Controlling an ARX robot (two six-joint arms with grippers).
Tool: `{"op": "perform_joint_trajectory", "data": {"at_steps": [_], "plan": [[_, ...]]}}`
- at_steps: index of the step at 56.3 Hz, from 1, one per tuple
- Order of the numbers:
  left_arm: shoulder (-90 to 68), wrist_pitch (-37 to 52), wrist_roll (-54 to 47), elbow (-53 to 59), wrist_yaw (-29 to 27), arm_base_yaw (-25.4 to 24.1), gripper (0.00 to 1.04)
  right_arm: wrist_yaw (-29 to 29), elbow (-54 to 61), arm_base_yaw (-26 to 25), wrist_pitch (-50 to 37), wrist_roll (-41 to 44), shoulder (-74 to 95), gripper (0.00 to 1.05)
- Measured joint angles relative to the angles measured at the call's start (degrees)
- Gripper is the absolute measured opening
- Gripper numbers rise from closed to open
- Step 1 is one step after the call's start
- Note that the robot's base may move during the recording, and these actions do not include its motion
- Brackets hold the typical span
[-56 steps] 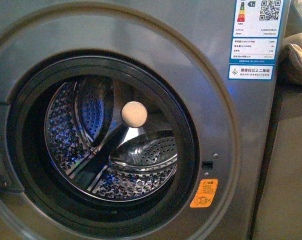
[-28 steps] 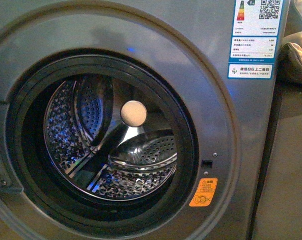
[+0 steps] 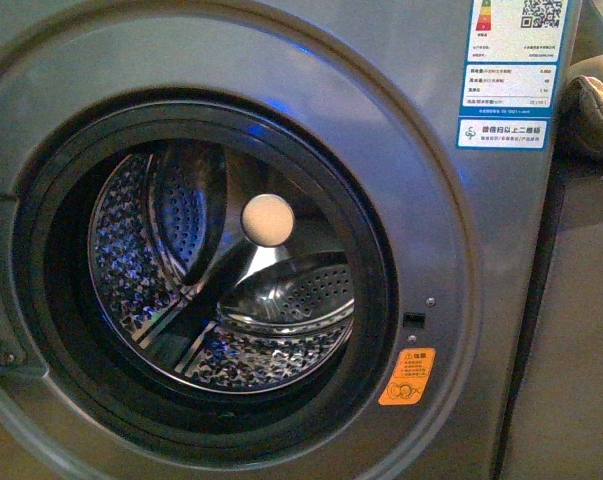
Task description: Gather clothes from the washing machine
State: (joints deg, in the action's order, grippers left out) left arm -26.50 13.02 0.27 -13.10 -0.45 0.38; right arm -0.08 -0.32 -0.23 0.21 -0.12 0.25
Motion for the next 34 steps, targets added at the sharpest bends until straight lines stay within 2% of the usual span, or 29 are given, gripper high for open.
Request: {"op": "perform_joint_trajectory", "data": {"at_steps": [20, 34], "plan": [[6.7, 0.2, 0.0, 6.5, 0.4, -0.2, 0.04, 0.0, 0.0, 0.0, 0.0, 0.0, 0.0, 0.98], [11.6, -1.7, 0.0, 9.4, 0.4, -0.2, 0.04, 0.0, 0.0, 0.0, 0.0, 0.0, 0.0, 0.97]]}}
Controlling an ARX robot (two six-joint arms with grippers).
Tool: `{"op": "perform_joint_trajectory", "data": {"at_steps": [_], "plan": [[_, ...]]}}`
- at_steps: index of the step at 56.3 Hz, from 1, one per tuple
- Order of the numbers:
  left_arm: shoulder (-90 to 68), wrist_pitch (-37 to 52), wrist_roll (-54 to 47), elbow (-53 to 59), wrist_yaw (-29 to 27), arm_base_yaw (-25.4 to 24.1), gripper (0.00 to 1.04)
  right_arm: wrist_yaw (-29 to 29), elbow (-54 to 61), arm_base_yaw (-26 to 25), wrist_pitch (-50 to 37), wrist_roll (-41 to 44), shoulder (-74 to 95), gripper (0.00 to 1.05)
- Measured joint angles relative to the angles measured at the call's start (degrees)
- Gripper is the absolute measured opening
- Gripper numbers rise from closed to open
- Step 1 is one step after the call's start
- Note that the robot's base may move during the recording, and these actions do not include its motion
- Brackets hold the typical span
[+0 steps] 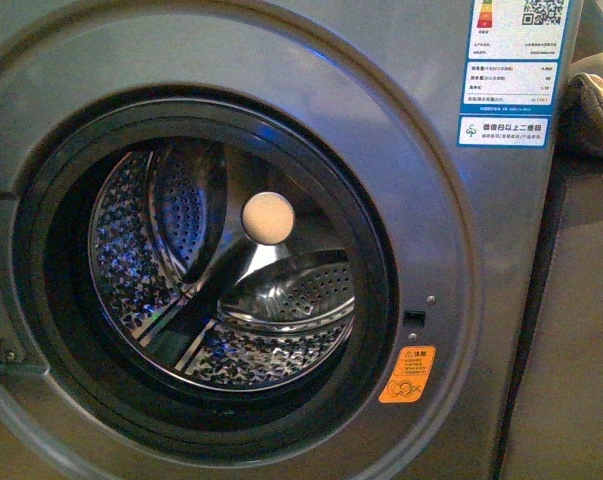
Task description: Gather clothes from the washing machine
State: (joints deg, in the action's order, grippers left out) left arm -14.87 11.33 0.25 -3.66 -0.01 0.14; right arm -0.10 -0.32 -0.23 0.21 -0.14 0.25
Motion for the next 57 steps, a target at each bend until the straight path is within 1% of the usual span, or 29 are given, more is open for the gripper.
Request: {"op": "perform_joint_trajectory", "data": {"at_steps": [16, 18, 21, 29, 30, 32, 36, 43, 47, 55, 56, 57], "plan": [[4.7, -1.7, 0.0, 2.6, 0.0, 0.0, 0.04, 0.0, 0.0, 0.0, 0.0, 0.0, 0.0, 0.97], [6.5, -3.5, 0.0, 2.6, 0.1, 0.0, 0.04, 0.0, 0.0, 0.0, 0.0, 0.0, 0.0, 0.97], [11.2, -9.4, 0.0, 2.6, 0.0, 0.0, 0.04, 0.0, 0.0, 0.0, 0.0, 0.0, 0.0, 0.97], [14.5, -11.2, 0.0, 2.6, 0.0, 0.0, 0.04, 0.0, 0.0, 0.0, 0.0, 0.0, 0.0, 0.97], [14.5, -11.2, 0.0, 2.6, 0.0, 0.0, 0.05, 0.0, 0.0, 0.0, 0.0, 0.0, 0.0, 0.97], [14.6, -11.3, 0.0, 2.6, 0.0, 0.0, 0.14, 0.0, 0.0, 0.0, 0.0, 0.0, 0.0, 0.97], [14.6, -11.3, 0.0, 2.6, 0.0, 0.0, 0.25, 0.0, 0.0, 0.0, 0.0, 0.0, 0.0, 0.97], [14.6, -11.3, 0.0, 2.6, 0.0, 0.0, 0.48, 0.0, 0.0, 0.0, 0.0, 0.0, 0.0, 0.97], [14.6, -11.3, 0.0, 2.6, 0.0, 0.0, 0.59, 0.0, 0.0, 0.0, 0.0, 0.0, 0.0, 0.97], [14.6, -11.3, 0.0, 2.6, 0.0, 0.0, 0.85, 0.0, 0.0, 0.0, 0.0, 0.0, 0.0, 0.97], [14.6, -11.3, 0.0, 2.6, 0.0, 0.0, 0.91, 0.0, 0.0, 0.0, 0.0, 0.0, 0.0, 0.97], [14.6, -11.3, 0.0, 2.6, 0.0, 0.0, 0.93, 0.0, 0.0, 0.0, 0.0, 0.0, 0.0, 0.97]]}}
